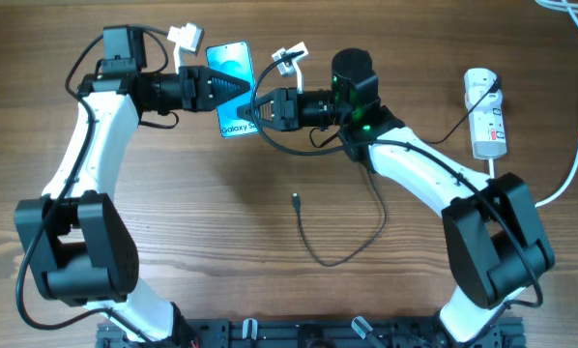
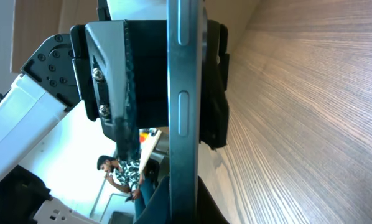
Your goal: Plug charger to phone and switch on socket
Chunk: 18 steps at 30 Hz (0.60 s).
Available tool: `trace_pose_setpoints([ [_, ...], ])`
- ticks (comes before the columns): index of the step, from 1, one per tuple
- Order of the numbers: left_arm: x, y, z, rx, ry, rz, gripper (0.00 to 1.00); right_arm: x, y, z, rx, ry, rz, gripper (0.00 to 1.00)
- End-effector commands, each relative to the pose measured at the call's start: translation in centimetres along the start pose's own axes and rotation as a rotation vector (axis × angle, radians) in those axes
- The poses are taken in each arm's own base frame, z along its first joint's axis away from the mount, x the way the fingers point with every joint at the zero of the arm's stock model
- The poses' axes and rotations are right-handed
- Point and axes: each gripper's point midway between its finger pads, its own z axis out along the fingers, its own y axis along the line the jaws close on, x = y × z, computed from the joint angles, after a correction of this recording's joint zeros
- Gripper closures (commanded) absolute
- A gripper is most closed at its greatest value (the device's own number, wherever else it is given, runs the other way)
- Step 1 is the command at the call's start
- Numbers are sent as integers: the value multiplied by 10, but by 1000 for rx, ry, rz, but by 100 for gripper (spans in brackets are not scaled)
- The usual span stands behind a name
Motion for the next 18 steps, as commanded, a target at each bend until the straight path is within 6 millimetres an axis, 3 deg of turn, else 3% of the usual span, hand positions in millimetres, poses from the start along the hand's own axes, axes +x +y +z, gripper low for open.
trace_pose_setpoints([
  [1, -1, -34, 2, 101, 12, 69, 73, -5, -19, -3, 56, -38, 73, 96],
  [8, -1, -34, 2, 97, 11, 69, 90, -1, -16, -3, 38, -13, 70, 95],
  [10, -3, -31, -1, 84, 2, 68, 94, 0, -15, -3, 33, -6, 18, 84],
  [13, -5, -10, -3, -37, -9, 58, 96, 1, -13, -5, 18, 8, -17, 46],
  [15, -1, 14, -5, -175, -8, 10, 96, 1, -11, -16, -13, 33, -73, 32],
  [18, 8, 48, -15, -381, 5, -54, 96, 4, -7, -40, -84, 93, -113, 23],
])
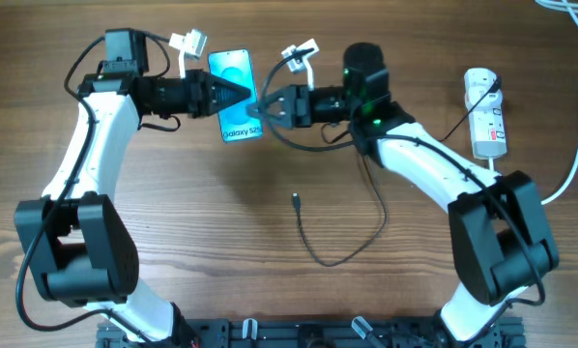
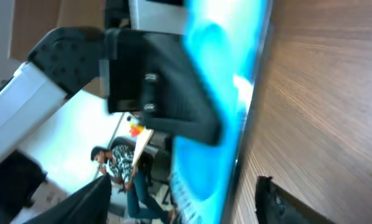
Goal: Plug charger to phone and switch on socket
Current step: 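Move the right gripper down to the black USB-C cable end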
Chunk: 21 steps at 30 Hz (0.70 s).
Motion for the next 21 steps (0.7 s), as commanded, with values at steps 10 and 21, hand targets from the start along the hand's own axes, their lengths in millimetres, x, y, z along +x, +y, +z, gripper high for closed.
trace_pose_setpoints([
  [10, 39, 90, -17, -478, 21, -227, 96, 83, -96, -46, 370, 168, 243, 12],
  [21, 47, 135, -18, -583, -117, -527, 96, 150, -143, -76, 862, 312, 400, 69],
])
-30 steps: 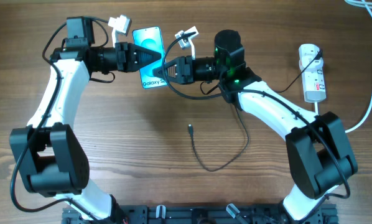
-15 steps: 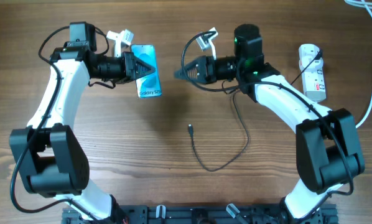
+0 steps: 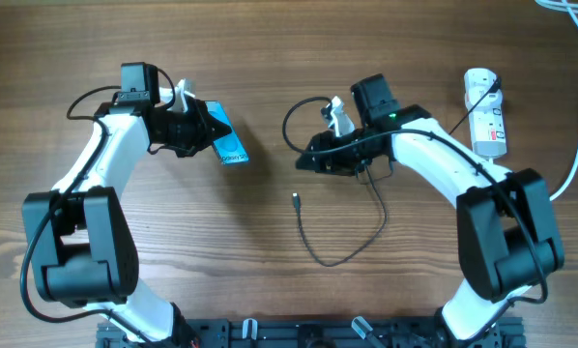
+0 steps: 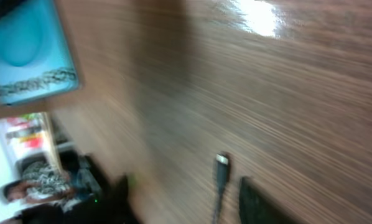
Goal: Plug charger to phone and switch on socket
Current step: 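Move the right gripper down to the black USB-C cable end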
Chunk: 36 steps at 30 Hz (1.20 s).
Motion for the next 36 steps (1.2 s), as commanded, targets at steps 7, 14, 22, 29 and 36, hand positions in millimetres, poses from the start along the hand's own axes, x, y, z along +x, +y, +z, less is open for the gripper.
trace_pose_setpoints([
  [7, -6, 9, -2, -53, -39, -28, 96, 69, -16, 50, 523, 103, -112, 69],
  [14, -6, 9, -2, -53, -39, -28, 96, 95, -20, 51, 571, 189, -93, 73],
  [22, -6, 9, -2, -50, -37, -29, 96, 140, -24, 41, 618, 376, -104, 71],
  [29, -6, 9, -2, -51, -35, -30, 96, 120, -25, 53, 754, 234, -289, 70],
  [36, -6, 9, -2, -51, -35, -30, 96, 108, -52, 66, 855, 209, -307, 78],
])
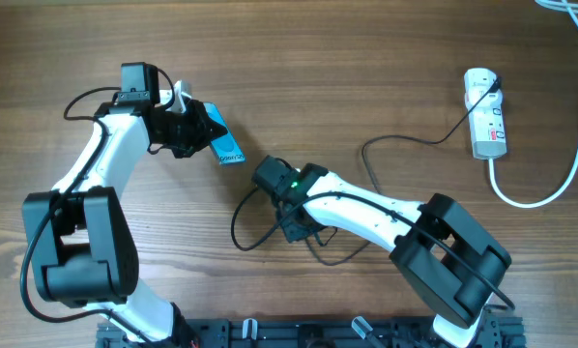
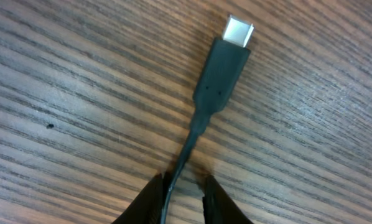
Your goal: Plug charger to phone and switch on socket
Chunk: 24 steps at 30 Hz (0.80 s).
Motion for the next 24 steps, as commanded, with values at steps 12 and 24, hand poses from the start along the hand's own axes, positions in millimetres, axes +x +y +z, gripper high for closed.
trace_pose_setpoints([
  [12, 0, -2, -2, 11, -3, -7, 96, -25, -54, 24, 73, -29, 163, 69],
  [24, 0, -2, -2, 11, -3, -7, 96, -11, -45, 24, -67, 74, 215, 66],
])
